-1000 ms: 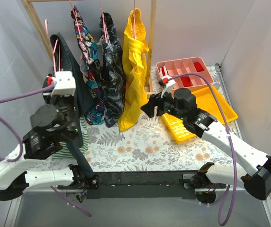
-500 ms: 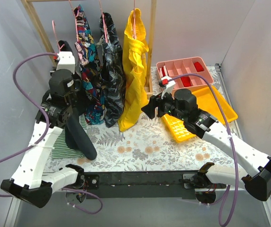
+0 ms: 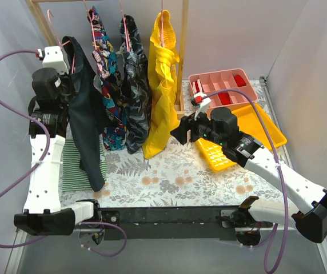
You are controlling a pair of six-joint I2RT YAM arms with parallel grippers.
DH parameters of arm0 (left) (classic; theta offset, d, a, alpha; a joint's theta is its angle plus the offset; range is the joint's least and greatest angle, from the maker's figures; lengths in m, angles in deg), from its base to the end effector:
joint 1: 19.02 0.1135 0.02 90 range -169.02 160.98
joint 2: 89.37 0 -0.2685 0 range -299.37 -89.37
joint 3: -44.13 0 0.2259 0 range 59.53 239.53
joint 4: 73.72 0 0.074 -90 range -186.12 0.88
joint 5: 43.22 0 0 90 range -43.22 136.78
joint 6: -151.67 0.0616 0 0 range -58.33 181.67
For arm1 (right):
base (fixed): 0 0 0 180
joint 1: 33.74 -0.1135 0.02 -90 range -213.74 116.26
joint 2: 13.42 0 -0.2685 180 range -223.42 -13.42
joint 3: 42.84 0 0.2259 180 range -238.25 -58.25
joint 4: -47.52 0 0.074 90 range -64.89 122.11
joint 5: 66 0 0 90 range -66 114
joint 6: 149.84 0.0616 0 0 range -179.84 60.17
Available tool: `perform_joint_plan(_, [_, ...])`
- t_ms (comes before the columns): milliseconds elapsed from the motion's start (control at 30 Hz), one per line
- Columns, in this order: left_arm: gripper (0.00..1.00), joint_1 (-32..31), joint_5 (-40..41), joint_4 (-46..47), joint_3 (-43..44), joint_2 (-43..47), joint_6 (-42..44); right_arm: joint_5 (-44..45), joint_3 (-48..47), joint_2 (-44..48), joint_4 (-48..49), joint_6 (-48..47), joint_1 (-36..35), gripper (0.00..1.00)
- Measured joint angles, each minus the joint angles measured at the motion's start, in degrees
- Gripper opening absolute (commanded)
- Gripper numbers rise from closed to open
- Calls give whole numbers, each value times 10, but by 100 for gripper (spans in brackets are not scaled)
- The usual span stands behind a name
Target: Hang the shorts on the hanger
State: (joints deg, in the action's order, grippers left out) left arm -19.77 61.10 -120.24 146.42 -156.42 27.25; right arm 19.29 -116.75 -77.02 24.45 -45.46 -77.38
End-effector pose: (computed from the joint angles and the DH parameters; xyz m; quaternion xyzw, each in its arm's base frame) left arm 0.2311 0.0122 0.4649 -0.2978 0.7114 -0.0982 0.6290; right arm 0.1810 0.1796 0.3645 -0.2220 0.7489 0.3305 0.5298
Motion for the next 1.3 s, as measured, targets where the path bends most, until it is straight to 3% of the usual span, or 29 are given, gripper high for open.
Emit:
perform_joint_plan(533, [0, 40, -94, 22, 168, -131, -9, -17, -1, -2, -1, 1, 0, 72])
perform_joint_plan(967, [0, 45, -125, 63, 237, -259, 9, -55, -19, -26, 0, 17, 0, 72])
perform_joint_plan(1233, [0, 48, -140, 66, 237, -275, 7, -59, -19, -26, 0, 19, 0, 72])
perform_joint_plan(1267, [3, 48, -140, 71, 230, -272, 6, -59, -19, -26, 0, 19, 0, 72])
perform_joint_plan(1300, [14, 48, -140, 75, 224, -270, 5, -59, -19, -26, 0, 19, 0, 72])
